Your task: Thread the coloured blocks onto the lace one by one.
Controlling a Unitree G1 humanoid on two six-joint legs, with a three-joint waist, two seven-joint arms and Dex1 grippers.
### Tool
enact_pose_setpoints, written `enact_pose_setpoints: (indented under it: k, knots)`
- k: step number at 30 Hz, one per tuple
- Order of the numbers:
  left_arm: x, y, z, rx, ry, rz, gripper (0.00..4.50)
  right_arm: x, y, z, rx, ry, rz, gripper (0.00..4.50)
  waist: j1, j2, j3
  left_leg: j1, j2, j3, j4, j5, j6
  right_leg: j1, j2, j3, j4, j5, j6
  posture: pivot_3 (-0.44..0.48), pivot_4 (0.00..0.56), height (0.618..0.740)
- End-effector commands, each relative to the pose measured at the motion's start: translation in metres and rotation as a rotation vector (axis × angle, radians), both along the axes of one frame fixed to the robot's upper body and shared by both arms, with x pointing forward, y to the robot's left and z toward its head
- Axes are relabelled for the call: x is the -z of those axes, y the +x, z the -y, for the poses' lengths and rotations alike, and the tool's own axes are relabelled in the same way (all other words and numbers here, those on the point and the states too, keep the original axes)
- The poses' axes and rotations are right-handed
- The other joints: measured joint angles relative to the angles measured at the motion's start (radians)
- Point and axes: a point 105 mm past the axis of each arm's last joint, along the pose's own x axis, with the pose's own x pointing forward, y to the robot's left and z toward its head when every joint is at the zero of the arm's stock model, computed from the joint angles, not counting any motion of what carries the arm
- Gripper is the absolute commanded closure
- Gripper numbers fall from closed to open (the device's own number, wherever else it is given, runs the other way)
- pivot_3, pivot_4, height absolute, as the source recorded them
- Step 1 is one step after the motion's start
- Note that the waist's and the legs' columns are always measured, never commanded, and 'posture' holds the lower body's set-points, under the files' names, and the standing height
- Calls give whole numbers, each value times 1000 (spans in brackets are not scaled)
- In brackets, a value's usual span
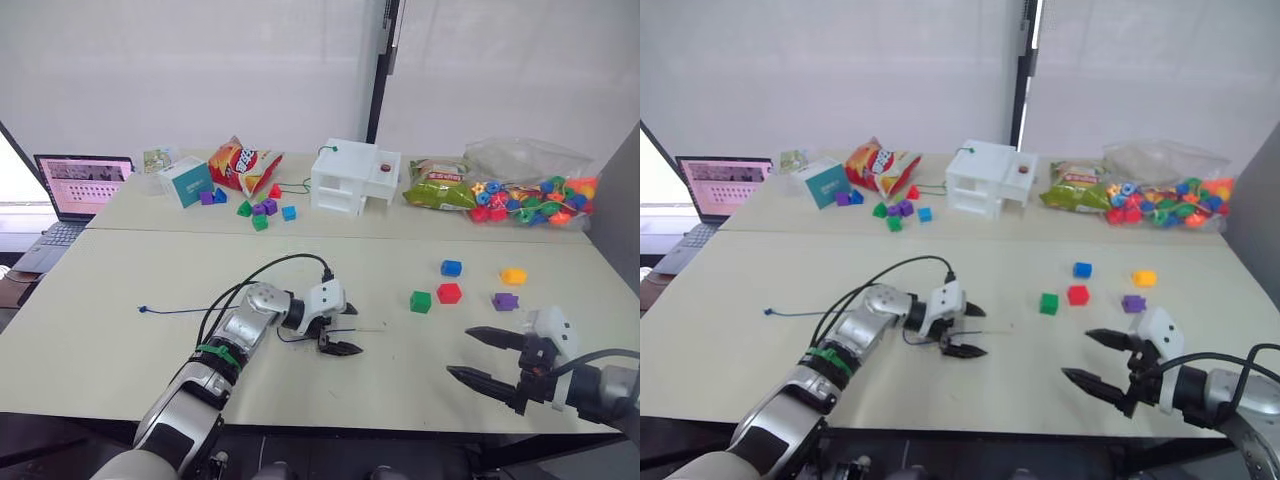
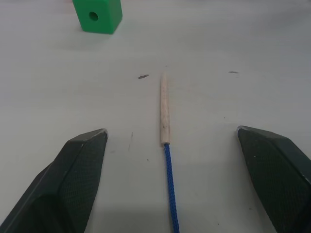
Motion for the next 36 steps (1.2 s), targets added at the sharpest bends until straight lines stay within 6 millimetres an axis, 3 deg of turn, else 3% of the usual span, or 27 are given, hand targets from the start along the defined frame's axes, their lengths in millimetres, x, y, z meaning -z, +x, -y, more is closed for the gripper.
enact_pose_setpoints:
  k: [1, 6, 9, 20, 28, 36]
  knots:
    - [0, -1, 9, 48, 39, 5, 20, -11, -3, -1, 11, 2, 45, 18, 6, 0, 0, 0, 0, 0, 0, 0, 0, 0, 0, 0, 0, 0, 0, 0, 150, 740]
    - [18, -2, 3, 57, 139, -24, 20, -13, -6, -2, 28, 5, 60, 18, 12, 0, 0, 0, 0, 0, 3, -1, 2, 2, 0, 0, 0, 0, 1, 0, 150, 740]
    - [26, -3, 1, 53, 176, -35, 805, -14, -6, -2, 40, 7, 69, 0, 12, 0, 0, 0, 1, 0, 5, -2, 3, 2, 1, 0, 0, 0, 1, 0, 150, 740]
    - [32, 0, 6, 41, 200, -21, 4452, -14, -8, 0, 69, 7, 85, 0, 12, 0, 0, 7, 2, -2, 9, -3, 5, 15, 2, 0, -3, -1, 3, 0, 150, 740]
    - [26, 10, 6, -1, 199, 15, 4481, -16, -8, -1, 74, 7, 95, 0, 16, 0, 0, 7, 2, -2, 10, -4, 6, 15, 2, 0, -3, -1, 3, 0, 150, 740]
    - [-29, 21, -7, -8, 44, 63, 4481, -10, -2, 4, 192, 51, 102, 0, 6, 0, 0, 4, 3, -2, 10, -4, 6, 11, 3, 1, -2, -1, 3, 0, 150, 740]
